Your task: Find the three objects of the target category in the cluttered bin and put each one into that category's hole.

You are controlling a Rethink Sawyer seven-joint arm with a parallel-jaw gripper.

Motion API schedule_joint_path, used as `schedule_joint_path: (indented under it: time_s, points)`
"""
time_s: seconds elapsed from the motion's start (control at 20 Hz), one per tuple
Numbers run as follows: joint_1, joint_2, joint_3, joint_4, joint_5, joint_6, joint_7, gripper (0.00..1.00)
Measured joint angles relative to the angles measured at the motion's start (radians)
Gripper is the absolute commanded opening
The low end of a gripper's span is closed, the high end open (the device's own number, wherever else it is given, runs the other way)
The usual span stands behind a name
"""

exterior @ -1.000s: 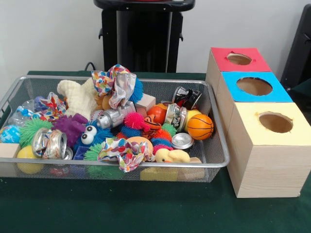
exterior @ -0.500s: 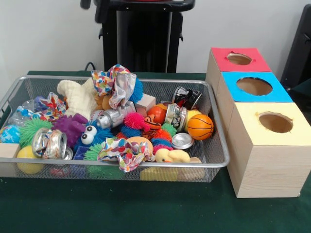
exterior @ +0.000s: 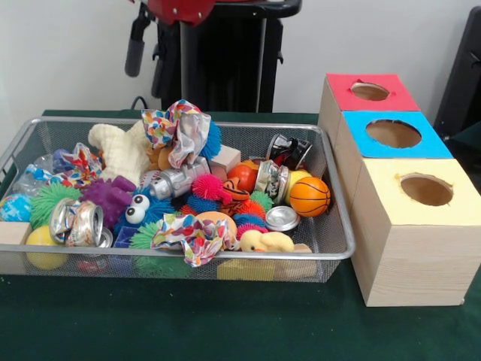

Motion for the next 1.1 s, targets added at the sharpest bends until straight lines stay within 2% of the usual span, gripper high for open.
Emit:
schedule_joint_path:
  time_s: [0.45,0.65,0.85,1.1]
  points:
    - [-0.067,-0.007,0.096,0.013,-0.057,-0.002,-0.007,1.00]
    - [-0.120,-0.034,0.145,0.010,-0.071,0.058,-0.040,1.00]
    - [-0.194,-0.095,0.194,0.000,-0.075,0.182,-0.126,1.00]
    - [-0.251,-0.161,0.210,-0.002,-0.078,0.261,-0.209,1.00]
